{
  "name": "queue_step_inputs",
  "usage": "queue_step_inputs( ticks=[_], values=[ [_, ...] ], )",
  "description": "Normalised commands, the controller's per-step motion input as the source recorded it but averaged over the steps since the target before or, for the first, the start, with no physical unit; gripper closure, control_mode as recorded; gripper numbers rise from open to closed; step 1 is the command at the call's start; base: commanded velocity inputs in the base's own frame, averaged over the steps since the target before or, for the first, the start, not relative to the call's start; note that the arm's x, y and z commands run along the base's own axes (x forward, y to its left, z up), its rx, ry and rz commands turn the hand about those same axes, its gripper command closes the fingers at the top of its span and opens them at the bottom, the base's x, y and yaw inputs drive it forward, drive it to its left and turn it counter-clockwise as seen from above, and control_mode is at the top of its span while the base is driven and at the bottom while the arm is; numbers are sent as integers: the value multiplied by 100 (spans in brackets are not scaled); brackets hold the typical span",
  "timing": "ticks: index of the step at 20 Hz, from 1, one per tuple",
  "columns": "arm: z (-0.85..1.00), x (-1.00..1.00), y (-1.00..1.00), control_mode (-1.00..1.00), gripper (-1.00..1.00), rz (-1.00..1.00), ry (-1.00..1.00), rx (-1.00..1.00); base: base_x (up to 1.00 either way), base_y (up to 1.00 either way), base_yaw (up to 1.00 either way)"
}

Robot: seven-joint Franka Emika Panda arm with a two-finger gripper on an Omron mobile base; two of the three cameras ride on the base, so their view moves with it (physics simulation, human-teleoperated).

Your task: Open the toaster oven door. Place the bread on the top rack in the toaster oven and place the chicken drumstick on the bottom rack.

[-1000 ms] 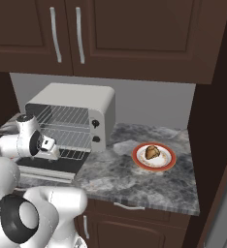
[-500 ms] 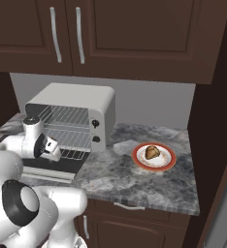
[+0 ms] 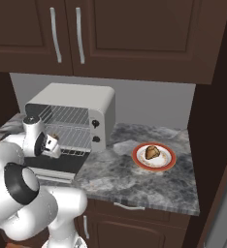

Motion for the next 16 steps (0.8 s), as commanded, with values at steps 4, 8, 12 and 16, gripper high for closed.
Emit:
queue_step_inputs(
  ticks=[4,8,12,16],
  values=[
    [-17,31,0,-100,-100,0,-12,0,0,0,0],
    [-22,27,0,-100,-100,0,-15,0,0,0,0],
    [-15,37,-1,-100,-100,0,-12,0,0,0,0],
    [-17,42,-2,-100,-100,0,-9,0,0,0,0]
  ],
)
